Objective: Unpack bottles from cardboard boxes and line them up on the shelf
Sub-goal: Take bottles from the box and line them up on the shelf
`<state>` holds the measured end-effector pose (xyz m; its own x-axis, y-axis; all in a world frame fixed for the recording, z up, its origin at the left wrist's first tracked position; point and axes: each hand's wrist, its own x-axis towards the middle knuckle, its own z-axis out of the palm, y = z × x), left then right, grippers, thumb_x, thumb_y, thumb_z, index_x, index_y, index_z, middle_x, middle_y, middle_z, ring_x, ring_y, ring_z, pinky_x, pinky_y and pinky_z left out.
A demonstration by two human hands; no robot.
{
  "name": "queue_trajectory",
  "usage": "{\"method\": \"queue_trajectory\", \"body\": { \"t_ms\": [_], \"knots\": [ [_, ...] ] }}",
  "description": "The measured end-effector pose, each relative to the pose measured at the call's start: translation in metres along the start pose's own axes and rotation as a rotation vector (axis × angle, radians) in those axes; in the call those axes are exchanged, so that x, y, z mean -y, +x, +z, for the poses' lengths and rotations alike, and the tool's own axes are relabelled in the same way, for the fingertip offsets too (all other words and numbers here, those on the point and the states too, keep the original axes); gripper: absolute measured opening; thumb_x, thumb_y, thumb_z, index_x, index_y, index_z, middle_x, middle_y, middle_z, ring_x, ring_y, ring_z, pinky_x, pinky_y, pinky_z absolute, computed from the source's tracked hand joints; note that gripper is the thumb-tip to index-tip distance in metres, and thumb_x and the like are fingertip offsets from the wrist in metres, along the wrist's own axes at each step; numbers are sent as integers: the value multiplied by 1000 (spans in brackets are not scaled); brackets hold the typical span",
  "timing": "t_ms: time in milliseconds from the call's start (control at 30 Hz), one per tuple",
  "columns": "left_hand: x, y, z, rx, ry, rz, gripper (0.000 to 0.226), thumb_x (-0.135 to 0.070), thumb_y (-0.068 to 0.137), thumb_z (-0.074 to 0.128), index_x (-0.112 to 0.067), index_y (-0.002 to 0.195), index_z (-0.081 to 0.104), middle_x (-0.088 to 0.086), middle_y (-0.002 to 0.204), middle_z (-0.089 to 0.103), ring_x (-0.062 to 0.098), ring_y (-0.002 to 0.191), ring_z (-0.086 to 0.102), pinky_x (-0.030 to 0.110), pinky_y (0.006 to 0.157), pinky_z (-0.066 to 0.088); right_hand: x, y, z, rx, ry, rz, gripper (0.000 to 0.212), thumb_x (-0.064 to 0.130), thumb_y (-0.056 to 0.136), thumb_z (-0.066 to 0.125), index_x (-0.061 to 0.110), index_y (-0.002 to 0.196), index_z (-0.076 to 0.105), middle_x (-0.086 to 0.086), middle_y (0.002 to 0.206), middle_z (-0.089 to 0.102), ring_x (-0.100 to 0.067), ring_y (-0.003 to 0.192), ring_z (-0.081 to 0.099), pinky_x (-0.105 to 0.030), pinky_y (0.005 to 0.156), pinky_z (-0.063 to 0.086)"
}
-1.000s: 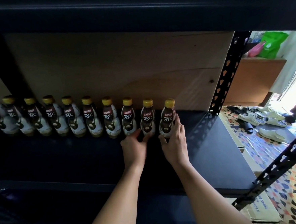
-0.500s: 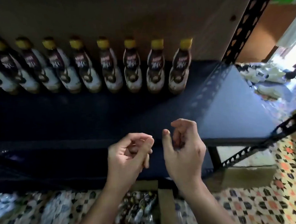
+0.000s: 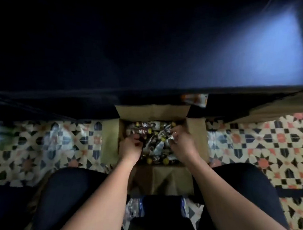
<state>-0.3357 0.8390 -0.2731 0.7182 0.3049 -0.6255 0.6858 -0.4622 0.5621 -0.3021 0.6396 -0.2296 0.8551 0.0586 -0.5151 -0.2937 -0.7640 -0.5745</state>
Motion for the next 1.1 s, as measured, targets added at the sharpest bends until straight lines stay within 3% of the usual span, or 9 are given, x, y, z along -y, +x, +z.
{"method": "queue_trajectory", "body": {
  "t_ms": [133, 333, 500, 567, 633, 733, 833, 933, 1100],
  "knots": [
    [79, 52, 58, 60, 141, 5, 28, -18, 91, 73, -9, 117, 75, 14, 117, 75, 30, 110, 70, 29, 87, 49, -69, 39, 79, 161, -202, 45, 29, 15, 93, 61, 9, 121, 63, -16, 115, 70, -36, 111, 64, -35, 81, 49],
    [144, 116, 124, 63, 295, -19, 58, -40, 90, 71, -15, 140, 57, 20, 129, 67, 40, 122, 60, 44, 102, 49, -137, 91, 161, 230, -180, 75, 41, 32, 88, 63, 20, 126, 55, -12, 116, 67, -35, 112, 63, -44, 90, 56],
    [141, 135, 144, 121, 350, 24, 64, -50, 89, 70, -13, 139, 55, 17, 137, 60, 37, 130, 53, 44, 108, 44, -145, 116, 188, 192, -47, 152, 82, 30, 97, 65, 41, 158, 12, -20, 107, 70, -37, 98, 67, -39, 83, 54],
    [134, 135, 149, 144, 364, 32, 65, -45, 89, 71, -11, 141, 51, 20, 140, 56, 38, 132, 49, 45, 111, 42, -145, 122, 193, 232, -7, 162, 91, 23, 96, 66, 44, 159, 3, -20, 120, 68, -37, 107, 65, -37, 87, 51],
    [128, 138, 153, 166, 371, 22, 69, -38, 90, 73, -9, 147, 45, 23, 146, 49, 40, 137, 44, 45, 115, 38, -145, 126, 195, 232, 74, 191, 90, 19, 94, 68, 39, 160, 9, -15, 133, 63, -35, 119, 62, -31, 91, 47],
    [122, 146, 159, 196, 380, 46, 82, -22, 90, 74, -11, 157, 29, 22, 154, 39, 40, 143, 37, 45, 119, 32, -144, 129, 200, 181, 131, 226, 69, 8, 94, 64, 26, 150, 28, -11, 124, 64, -32, 116, 62, -25, 80, 42],
    [121, 147, 161, 220, 382, 65, 93, -12, 87, 73, -17, 162, 17, 20, 159, 32, 39, 147, 32, 47, 121, 30, -142, 131, 208, 82, 108, 224, 56, 3, 89, 65, 16, 135, 35, -10, 109, 63, -33, 107, 63, -29, 78, 44],
    [125, 146, 159, 257, 334, 57, 106, -14, 82, 76, -30, 162, 8, 19, 160, 29, 41, 148, 30, 54, 119, 32, -139, 130, 219, 17, 123, 142, 67, 1, 83, 69, 16, 139, 35, -17, 124, 60, -34, 114, 60, -39, 93, 51],
    [146, 141, 140, 300, 141, 67, 100, -23, 73, 77, -39, 157, 25, 6, 150, 50, 30, 139, 47, 50, 113, 42, -144, 129, 228, 76, 77, 72, 77, 3, 83, 71, 21, 147, 32, -17, 132, 57, -35, 122, 56, -40, 99, 48]
  ]
}}
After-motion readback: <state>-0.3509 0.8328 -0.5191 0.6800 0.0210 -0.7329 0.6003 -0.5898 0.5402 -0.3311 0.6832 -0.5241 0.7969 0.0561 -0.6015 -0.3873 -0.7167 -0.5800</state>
